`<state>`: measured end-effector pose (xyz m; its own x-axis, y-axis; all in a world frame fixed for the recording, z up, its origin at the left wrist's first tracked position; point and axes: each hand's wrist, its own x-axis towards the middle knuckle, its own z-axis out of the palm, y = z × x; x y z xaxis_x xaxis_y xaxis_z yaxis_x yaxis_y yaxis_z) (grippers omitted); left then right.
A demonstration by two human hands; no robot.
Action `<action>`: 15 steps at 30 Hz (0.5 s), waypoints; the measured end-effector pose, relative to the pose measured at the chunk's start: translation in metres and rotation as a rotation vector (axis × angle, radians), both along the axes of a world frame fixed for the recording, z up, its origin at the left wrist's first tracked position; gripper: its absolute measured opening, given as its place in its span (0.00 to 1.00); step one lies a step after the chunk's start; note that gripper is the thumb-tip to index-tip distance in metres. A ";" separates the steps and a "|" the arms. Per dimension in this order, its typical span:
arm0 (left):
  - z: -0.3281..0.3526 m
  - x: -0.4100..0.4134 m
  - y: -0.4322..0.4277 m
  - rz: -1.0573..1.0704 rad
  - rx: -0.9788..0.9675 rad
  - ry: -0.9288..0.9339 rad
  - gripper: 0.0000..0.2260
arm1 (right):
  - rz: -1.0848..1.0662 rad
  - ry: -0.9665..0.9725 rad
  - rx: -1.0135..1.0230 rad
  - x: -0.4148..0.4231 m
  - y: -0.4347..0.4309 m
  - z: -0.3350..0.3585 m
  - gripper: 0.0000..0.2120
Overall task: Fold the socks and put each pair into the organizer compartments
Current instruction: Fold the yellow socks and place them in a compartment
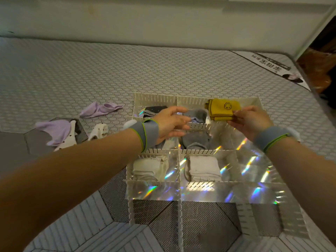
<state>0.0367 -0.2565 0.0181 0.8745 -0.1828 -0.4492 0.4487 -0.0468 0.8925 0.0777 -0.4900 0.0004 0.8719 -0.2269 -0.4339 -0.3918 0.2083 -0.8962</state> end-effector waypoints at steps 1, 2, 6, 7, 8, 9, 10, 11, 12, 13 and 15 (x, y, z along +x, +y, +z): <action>-0.003 0.002 0.003 -0.002 -0.002 0.001 0.16 | -0.024 -0.019 -0.067 0.006 -0.008 0.000 0.15; -0.005 0.003 0.006 -0.002 -0.003 0.001 0.14 | -0.040 -0.026 -0.161 0.014 -0.016 -0.001 0.15; -0.015 0.006 0.023 0.035 -0.024 0.008 0.09 | -0.090 0.027 -0.607 0.040 -0.043 -0.013 0.12; -0.017 0.007 0.028 0.051 -0.025 0.011 0.09 | -0.068 0.058 -0.721 0.046 -0.049 -0.020 0.09; -0.018 0.008 0.034 0.068 -0.024 0.017 0.09 | -0.035 0.087 -0.809 0.052 -0.053 -0.027 0.08; -0.019 0.009 0.040 0.081 -0.022 0.024 0.09 | 0.029 0.120 -0.877 0.053 -0.049 -0.026 0.08; -0.018 0.008 0.047 0.092 -0.017 0.028 0.09 | 0.102 0.153 -0.953 0.052 -0.043 -0.024 0.08; -0.019 0.009 0.054 0.103 -0.014 0.034 0.09 | 0.173 0.171 -1.032 0.052 -0.036 -0.022 0.09; -0.019 0.009 0.061 0.117 -0.011 0.042 0.09 | 0.230 0.176 -1.124 0.056 -0.031 -0.023 0.10; -0.019 0.010 0.067 0.131 -0.003 0.047 0.09 | 0.283 0.190 -1.213 0.058 -0.025 -0.023 0.11; -0.019 0.009 0.081 0.163 0.016 0.051 0.09 | 0.391 0.273 -1.357 0.061 -0.016 -0.025 0.13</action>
